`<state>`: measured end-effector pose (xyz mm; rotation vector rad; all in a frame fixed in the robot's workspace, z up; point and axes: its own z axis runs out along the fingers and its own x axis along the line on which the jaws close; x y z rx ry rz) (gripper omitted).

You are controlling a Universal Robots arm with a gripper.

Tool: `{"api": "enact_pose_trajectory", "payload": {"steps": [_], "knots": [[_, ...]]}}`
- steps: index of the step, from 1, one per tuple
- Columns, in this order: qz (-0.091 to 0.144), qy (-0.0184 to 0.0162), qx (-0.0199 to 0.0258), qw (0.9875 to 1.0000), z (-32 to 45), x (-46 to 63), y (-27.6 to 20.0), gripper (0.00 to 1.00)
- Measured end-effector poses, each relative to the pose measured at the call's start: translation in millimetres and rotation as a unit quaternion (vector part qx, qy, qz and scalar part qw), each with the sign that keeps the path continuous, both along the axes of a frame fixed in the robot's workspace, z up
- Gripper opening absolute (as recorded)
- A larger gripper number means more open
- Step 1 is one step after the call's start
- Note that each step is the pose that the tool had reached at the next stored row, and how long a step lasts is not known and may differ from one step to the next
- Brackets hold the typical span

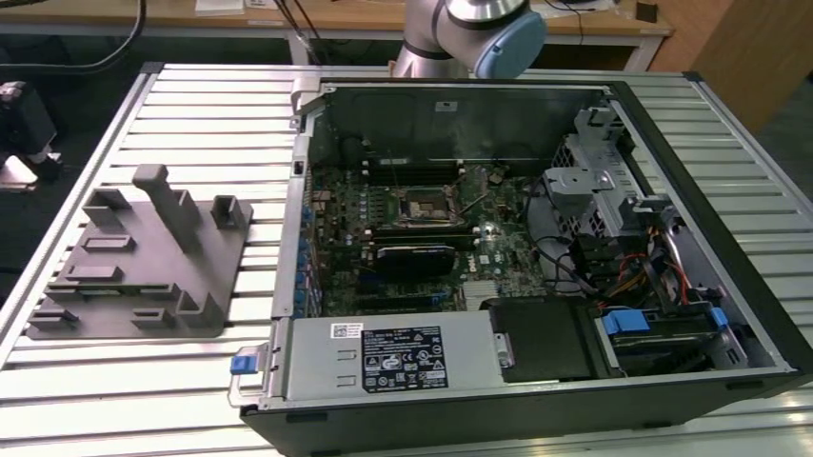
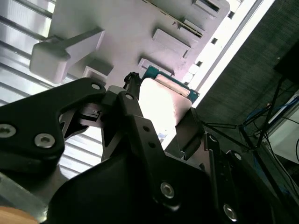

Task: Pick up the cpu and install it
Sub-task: 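Pick up the cpu and move it towards the insertion slot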

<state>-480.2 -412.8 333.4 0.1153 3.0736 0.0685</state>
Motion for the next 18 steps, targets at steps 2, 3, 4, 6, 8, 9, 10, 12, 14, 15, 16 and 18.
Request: {"api": "enact_pose_trajectory", "payload": {"steps": [2, 3, 4, 6, 8, 9, 10, 12, 14, 15, 16, 18], "knots": [[0.0, -0.0016, 0.0, 1.0, 6.2, 0.0, 0.0, 0.55], [0.0, -0.0023, 0.0, 1.0, 9.5, 0.0, 0.0, 0.55], [0.0, -0.0028, 0.0, 1.0, 12.8, 0.0, 0.0, 0.55], [0.0, -0.0035, 0.0, 1.0, 19.0, 0.0, 0.0, 0.55], [0.0, -0.0047, 0.0, 1.0, 24.5, 0.0, 0.0, 0.55], [0.0, -0.0055, 0.0, 1.0, 27.3, 0.0, 0.0, 0.55], [0.0, -0.0064, 0.0, 1.0, 30.2, 0.0, 0.0, 0.55], [0.0, -0.0085, 0.0, 1.0, 35.0, 0.0, 0.0, 0.55], [0.0, -0.0102, 0.0, 0.9999, 38.3, 0.0, 0.0, 0.55], [0.0, -0.0109, 0.0, 0.9999, 40.2, 0.0, 0.0, 0.55], [0.0, -0.0116, 0.0, 0.9999, 42.4, 0.0, 0.0, 0.55], [0.0, -0.0138, 0.0, 0.9999, 47.4, 0.0, 0.0, 0.55]]}}
